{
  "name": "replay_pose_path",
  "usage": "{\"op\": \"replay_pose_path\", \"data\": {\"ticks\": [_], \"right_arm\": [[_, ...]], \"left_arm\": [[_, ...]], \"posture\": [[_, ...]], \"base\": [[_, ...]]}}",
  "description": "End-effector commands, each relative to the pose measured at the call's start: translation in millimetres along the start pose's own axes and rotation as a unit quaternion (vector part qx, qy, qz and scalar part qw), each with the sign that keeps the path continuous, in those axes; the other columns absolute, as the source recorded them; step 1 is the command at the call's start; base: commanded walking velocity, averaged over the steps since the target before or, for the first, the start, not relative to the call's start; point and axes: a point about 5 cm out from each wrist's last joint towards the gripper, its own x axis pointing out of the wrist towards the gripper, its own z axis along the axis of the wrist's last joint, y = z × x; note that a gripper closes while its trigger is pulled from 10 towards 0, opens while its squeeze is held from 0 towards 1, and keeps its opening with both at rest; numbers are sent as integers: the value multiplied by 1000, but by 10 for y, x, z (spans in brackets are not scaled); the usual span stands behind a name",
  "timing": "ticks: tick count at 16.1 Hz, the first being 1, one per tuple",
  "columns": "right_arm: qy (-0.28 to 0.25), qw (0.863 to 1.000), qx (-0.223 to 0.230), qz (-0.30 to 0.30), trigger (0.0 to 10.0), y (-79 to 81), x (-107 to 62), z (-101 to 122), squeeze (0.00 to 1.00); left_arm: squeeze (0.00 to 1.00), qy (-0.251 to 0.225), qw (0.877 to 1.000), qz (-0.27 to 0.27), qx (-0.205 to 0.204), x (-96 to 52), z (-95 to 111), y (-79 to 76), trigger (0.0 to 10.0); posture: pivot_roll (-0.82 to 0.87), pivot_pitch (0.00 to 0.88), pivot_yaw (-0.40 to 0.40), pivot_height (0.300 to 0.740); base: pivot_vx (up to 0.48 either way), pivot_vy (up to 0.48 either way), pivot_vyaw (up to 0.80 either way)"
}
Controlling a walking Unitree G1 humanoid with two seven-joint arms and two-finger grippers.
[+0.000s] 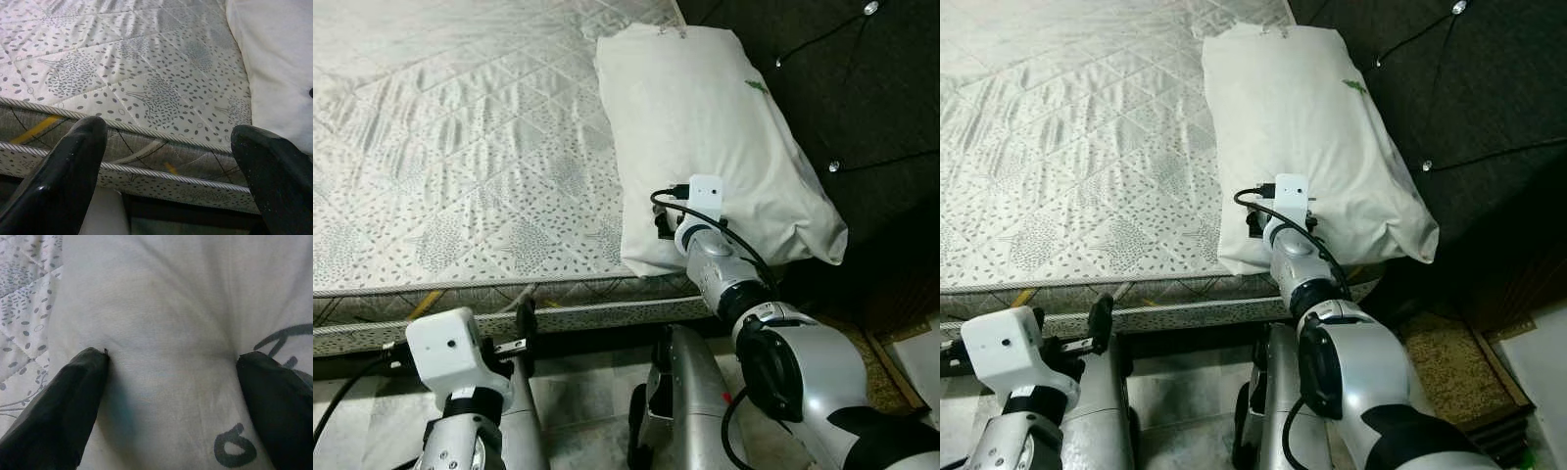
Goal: Clean up the room
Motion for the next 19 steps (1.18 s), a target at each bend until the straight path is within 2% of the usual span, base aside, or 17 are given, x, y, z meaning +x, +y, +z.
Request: {"op": "replay_pose_path", "data": {"ticks": [1, 2, 4, 5, 6, 7, 8, 9, 10, 11, 12, 13, 14, 15, 17, 18, 19], "right_arm": [[37, 998, 43, -19, 10000, -127, -8, -138, 0], [18, 999, 44, -19, 10000, -136, 4, -45, 0], [-82, 996, 38, 13, 10000, -113, 29, 504, 0], [-103, 994, 38, 25, 10000, -100, 24, 622, 0], [-133, 990, 35, 44, 10000, -79, 9, 783, 0], [-151, 987, 17, 48, 10000, -89, -3, 871, 0], [-190, 979, -48, 52, 10000, -92, -34, 947, 0], [-213, 973, -63, 68, 10000, -108, -60, 950, 0], [-196, 976, -16, 92, 10000, -125, -55, 889, 0], [-214, 972, -54, 85, 10000, -182, -85, 798, 0], [-231, 966, -93, 77, 10000, -243, -123, 702, 0], [-209, 971, -87, 71, 10000, -288, -111, 609, 0], [-210, 970, -86, 91, 10000, -339, -176, 474, 0], [-223, 967, -99, 79, 10000, -405, -267, 373, 0], [-241, 961, -102, 91, 10000, -417, -421, 292, 0], [-252, 957, -111, 89, 10000, -416, -496, 278, 0], [-257, 957, -108, 81, 10000, -411, -589, 244, 0]], "left_arm": [[0, -3, 1000, 11, -3, 69, 3, 0, 10000], [0, -7, 1000, 11, -3, 117, 7, 4, 10000], [0, -44, 999, 11, -3, 328, 109, -17, 10000], [0, -52, 999, 10, -2, 394, 138, -20, 10000], [0, -67, 998, 11, 5, 531, 186, -16, 10000], [0, -81, 996, 12, 16, 628, 233, -17, 10000], [0, -99, 994, 16, 32, 737, 275, -8, 10000], [0, -95, 995, 21, 23, 770, 268, 1, 10000], [0, -92, 996, 8, 4, 791, 259, 1, 10000], [0, -106, 994, 15, 23, 890, 275, 49, 10000], [0, -113, 991, 45, 50, 955, 277, 106, 10000], [0, -113, 988, 69, 74, 1059, 271, 156, 10000], [0, -98, 991, 76, 58, 1104, 246, 188, 10000], [0, -104, 989, 72, 70, 1140, 254, 213, 10000], [0, -113, 990, 37, 81, 1188, 260, 265, 10000], [0, -115, 990, 33, 72, 1184, 237, 301, 10000], [0, -115, 989, 46, 84, 1155, 185, 347, 10000]], "posture": [[159, 204, -141, 554], [156, 192, -141, 554], [137, 104, -144, 554], [127, 75, -143, 554], [114, 38, -142, 554], [105, 1, -139, 554], [89, 0, -132, 554], [86, 0, -130, 554], [77, 0, -123, 554], [52, 0, -100, 554], [38, 0, -80, 554], [22, 0, -54, 554], [10, 0, -37, 554], [-6, 0, -13, 554], [-19, 0, -10, 554], [-26, 0, -11, 554], [-31, 0, -14, 554]], "base": [[0, 0, 0], [0, 0, 0], [0, 0, 0], [0, 0, 0], [0, 0, 0], [0, 0, 0], [0, 0, 0], [0, 0, 0], [0, 0, 0], [0, 0, 0], [0, 0, 0], [0, 0, 0], [0, 0, 0], [0, 0, 0], [0, 0, 0], [0, 0, 0], [0, 0, 0]]}}
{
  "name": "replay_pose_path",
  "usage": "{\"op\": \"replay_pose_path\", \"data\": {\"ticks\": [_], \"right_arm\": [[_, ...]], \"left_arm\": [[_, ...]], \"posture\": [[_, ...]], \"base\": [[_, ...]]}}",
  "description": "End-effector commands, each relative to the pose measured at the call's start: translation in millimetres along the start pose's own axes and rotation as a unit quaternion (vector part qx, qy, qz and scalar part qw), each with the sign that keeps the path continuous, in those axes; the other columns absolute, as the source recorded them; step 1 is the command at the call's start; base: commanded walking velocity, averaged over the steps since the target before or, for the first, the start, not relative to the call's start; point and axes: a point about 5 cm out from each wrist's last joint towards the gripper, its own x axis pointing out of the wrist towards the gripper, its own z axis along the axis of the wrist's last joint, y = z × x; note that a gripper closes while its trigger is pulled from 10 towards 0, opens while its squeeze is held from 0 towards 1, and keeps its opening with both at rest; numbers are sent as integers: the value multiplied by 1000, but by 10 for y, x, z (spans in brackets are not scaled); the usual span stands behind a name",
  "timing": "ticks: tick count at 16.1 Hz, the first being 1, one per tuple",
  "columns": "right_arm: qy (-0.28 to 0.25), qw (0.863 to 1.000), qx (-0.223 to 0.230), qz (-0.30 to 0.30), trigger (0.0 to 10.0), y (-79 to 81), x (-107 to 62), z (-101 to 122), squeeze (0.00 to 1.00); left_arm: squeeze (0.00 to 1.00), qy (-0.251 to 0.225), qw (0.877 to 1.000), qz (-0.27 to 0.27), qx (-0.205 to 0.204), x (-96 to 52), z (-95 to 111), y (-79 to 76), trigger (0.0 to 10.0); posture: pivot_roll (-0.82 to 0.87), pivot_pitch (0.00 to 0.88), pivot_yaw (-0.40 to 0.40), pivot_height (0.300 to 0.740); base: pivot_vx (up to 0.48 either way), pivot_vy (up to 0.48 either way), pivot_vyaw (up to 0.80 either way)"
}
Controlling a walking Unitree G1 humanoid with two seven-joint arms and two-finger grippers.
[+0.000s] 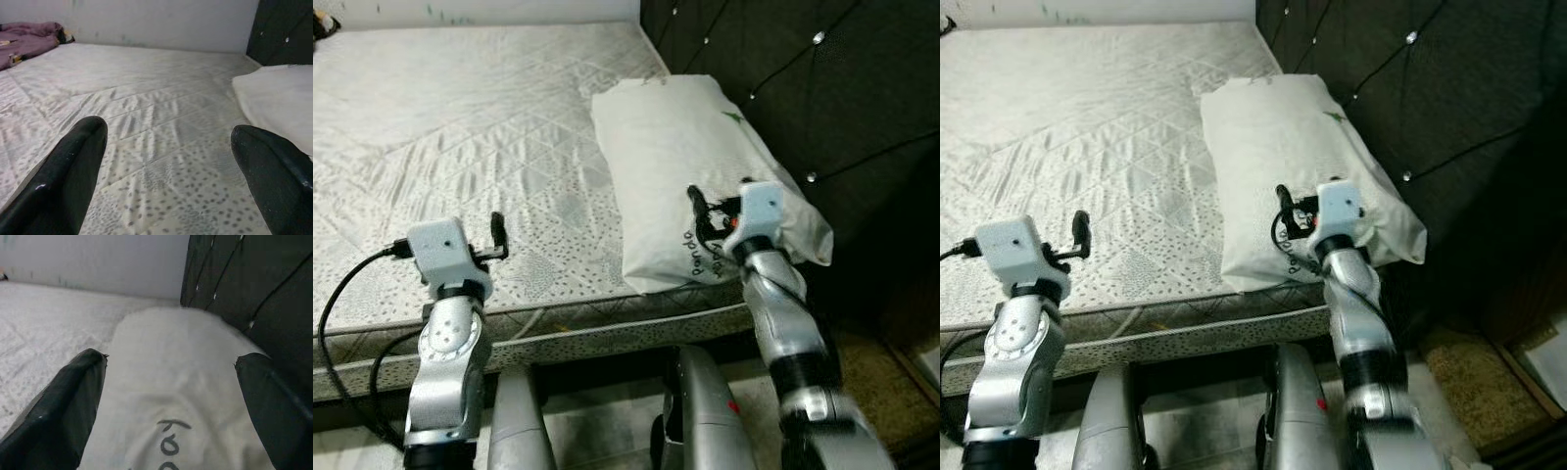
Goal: Clean up the room
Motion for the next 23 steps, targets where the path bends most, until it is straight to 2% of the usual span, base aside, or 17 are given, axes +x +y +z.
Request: {"op": "replay_pose_path", "data": {"ticks": [1, 4, 9, 11, 16, 18, 21, 23], "right_arm": [[-2, 1000, 7, -14, 10000, 21, -17, 60, 0], [-9, 999, 19, -44, 10000, 17, -73, 100, 0], [-1, 999, 27, -35, 10000, 116, -68, 153, 0], [-3, 999, 19, -25, 10000, 131, -36, 195, 0], [5, 999, 25, -38, 10000, 87, -55, 198, 0], [7, 999, 21, -33, 10000, 104, -56, 198, 0], [9, 999, 19, -30, 10000, 118, -37, 195, 0], [14, 999, 19, -29, 10000, 123, -47, 162, 0]], "left_arm": [[0, 3, 1000, 6, -3, -41, -58, 0, 10000], [0, -9, 1000, 5, -6, -97, -71, -29, 10000], [0, -17, 1000, -4, -20, -78, -31, -60, 10000], [0, -16, 999, -13, -29, -11, -20, -103, 10000], [0, -17, 999, -42, -19, 32, -19, -200, 10000], [0, -15, 998, -48, -28, 55, -32, -224, 10000], [0, -11, 998, -48, -30, 85, -42, -245, 10000], [0, 8, 999, -46, -11, 79, -128, -278, 10000]], "posture": [[-34, 0, -18, 554], [-28, 0, -36, 575], [-15, 0, -31, 626], [-28, 0, -18, 654], [-49, 0, -15, 708], [-52, 0, -20, 732], [-47, 0, -24, 740], [-48, 0, -19, 740]], "base": [[0, 0, 0], [0, 0, -144], [0, 0, 0], [0, 0, 0], [0, 0, 0], [0, 0, 0], [0, 0, 0], [0, 0, 0]]}}
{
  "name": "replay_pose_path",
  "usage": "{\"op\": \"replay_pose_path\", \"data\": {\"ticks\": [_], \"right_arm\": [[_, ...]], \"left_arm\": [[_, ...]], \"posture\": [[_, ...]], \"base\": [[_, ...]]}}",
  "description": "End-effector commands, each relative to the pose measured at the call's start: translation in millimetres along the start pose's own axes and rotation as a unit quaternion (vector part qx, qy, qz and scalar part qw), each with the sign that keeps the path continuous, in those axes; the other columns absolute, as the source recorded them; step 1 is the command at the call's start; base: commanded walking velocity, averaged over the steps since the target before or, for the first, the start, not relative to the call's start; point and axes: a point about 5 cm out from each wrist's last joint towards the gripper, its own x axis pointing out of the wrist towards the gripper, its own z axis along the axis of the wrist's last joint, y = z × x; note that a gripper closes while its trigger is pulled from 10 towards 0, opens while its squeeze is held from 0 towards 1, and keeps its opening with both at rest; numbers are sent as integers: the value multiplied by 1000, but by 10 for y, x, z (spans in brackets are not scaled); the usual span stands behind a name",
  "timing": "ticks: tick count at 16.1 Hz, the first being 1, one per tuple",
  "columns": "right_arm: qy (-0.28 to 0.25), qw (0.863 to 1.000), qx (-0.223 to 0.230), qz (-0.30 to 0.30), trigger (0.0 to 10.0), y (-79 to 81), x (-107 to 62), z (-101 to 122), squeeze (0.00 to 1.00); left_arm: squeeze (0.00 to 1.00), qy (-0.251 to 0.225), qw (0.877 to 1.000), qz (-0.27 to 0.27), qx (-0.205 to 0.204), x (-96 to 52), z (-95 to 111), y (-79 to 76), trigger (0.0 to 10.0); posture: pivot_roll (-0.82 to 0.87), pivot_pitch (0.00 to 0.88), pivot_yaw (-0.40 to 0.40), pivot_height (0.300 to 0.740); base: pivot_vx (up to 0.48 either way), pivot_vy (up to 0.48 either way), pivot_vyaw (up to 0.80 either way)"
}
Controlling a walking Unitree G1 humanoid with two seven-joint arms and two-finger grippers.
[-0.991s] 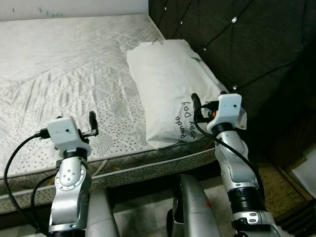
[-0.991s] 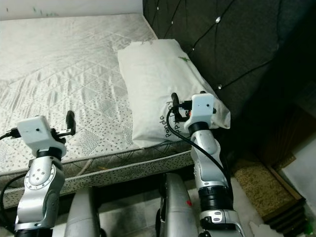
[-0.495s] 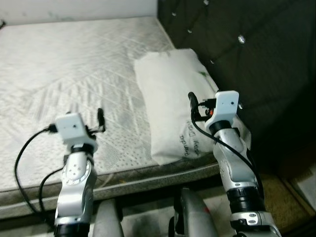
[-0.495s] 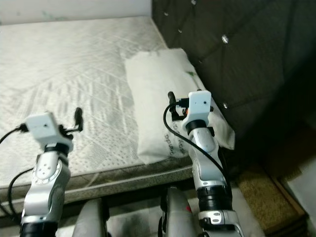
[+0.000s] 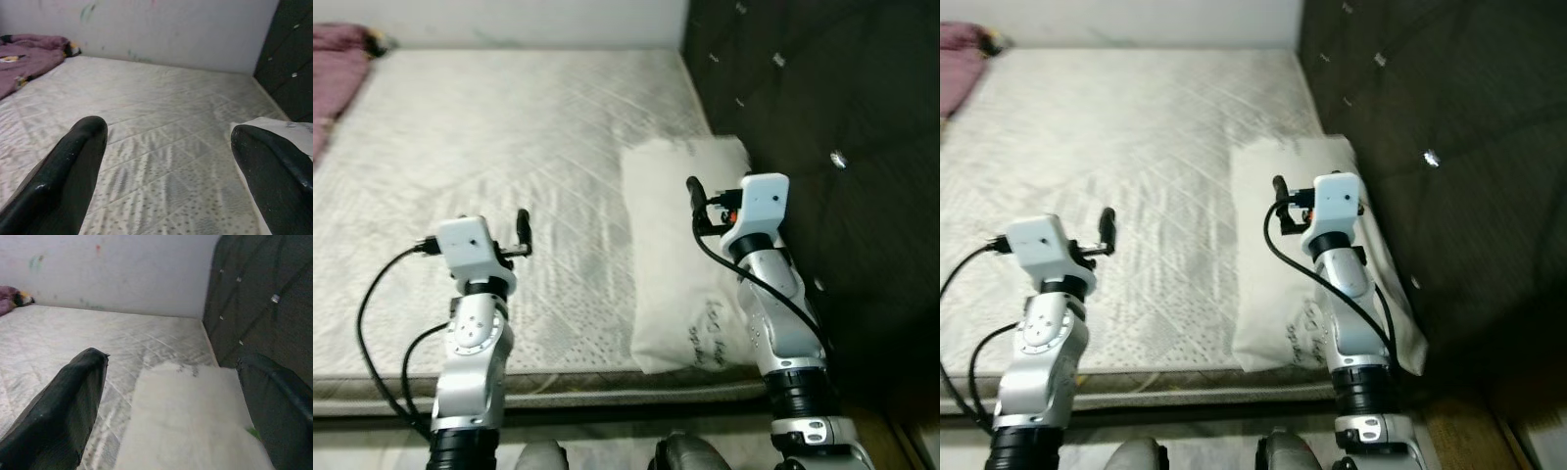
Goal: Clean up the room
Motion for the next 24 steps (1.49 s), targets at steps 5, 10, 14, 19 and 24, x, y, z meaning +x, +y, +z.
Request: {"op": "replay_pose_path", "data": {"ticks": [5, 10, 14, 19, 24], "right_arm": [[14, 1000, 1, -5, 10000, -4, -19, -61, 0], [12, 1000, -1, -10, 10000, -20, 14, -54, 0], [23, 1000, 3, -15, 10000, -24, -3, -106, 0], [30, 1000, 3, -5, 10000, -9, 10, -123, 0], [31, 1000, 1, 0, 10000, 4, 1, -137, 0]], "left_arm": [[0, 7, 1000, -25, -15, 18, -51, -34, 10000], [0, 0, 999, -33, -26, 53, -20, -65, 10000], [0, 0, 999, -28, -30, 51, -25, -24, 10000], [0, -3, 999, -25, -35, 67, -17, -31, 10000], [0, -4, 999, -21, -39, 71, -15, -32, 10000]], "posture": [[-55, 0, -19, 740], [-59, 0, -21, 740], [-58, 0, -23, 740], [-64, 0, -26, 740], [-65, 0, -25, 740]], "base": [[0, 0, 0], [0, 0, 0], [0, 0, 0], [0, 175, -480], [0, 341, -320]]}}
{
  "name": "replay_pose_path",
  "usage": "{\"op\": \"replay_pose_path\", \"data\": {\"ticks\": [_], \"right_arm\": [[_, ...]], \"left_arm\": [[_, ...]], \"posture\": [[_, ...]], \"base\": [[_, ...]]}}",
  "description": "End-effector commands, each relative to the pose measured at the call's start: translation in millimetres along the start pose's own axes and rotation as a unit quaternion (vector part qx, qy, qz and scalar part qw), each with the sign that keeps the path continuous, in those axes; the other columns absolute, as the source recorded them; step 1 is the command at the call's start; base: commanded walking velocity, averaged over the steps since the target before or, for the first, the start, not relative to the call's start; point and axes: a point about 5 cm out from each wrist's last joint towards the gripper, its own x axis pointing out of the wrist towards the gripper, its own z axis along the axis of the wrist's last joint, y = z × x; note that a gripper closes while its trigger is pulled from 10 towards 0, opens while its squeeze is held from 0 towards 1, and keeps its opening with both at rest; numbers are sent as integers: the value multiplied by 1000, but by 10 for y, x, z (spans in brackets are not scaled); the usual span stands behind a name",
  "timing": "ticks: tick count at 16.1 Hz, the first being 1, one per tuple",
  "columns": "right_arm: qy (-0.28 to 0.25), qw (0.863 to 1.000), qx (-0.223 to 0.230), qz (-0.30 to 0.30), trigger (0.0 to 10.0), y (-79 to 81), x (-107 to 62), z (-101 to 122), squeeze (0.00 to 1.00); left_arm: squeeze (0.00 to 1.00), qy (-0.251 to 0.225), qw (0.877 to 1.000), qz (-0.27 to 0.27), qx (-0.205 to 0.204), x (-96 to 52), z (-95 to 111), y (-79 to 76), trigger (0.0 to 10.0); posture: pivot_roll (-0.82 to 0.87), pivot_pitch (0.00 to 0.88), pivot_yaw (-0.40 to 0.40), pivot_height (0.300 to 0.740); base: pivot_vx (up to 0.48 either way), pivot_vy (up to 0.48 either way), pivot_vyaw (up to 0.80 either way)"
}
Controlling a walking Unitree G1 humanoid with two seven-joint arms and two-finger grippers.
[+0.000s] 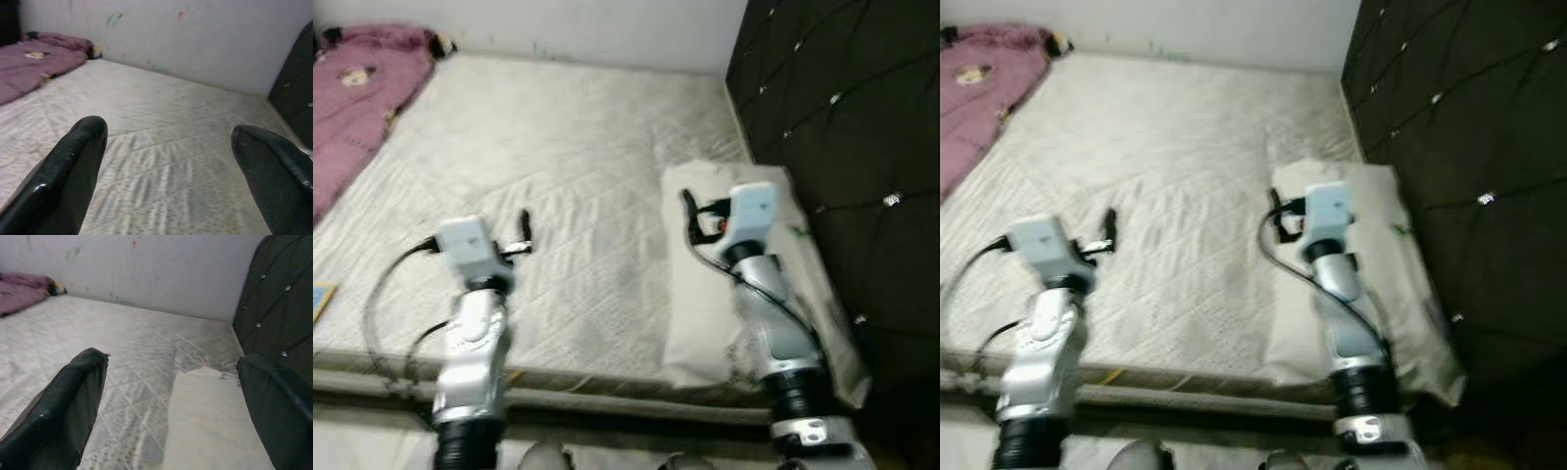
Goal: Clean up the room
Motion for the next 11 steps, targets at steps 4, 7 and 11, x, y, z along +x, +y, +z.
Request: {"op": "replay_pose_path", "data": {"ticks": [4, 7, 11], "right_arm": [[2, 1000, 8, 11, 10000, 48, 15, 1, 0], [3, 1000, 5, 17, 10000, 61, 17, -12, 0], [24, 999, -12, 21, 10000, 78, 20, -80, 0]], "left_arm": [[0, 4, 1000, 8, 4, -5, -18, 69, 10000], [0, 4, 1000, 7, 3, -2, -22, 61, 10000], [0, 0, 1000, 8, 17, -4, -13, 51, 10000]], "posture": [[-65, 0, -28, 740], [-64, 0, -30, 740], [-63, 0, -33, 740]], "base": [[0, 370, 0], [0, 376, 0], [0, 188, 0]]}}
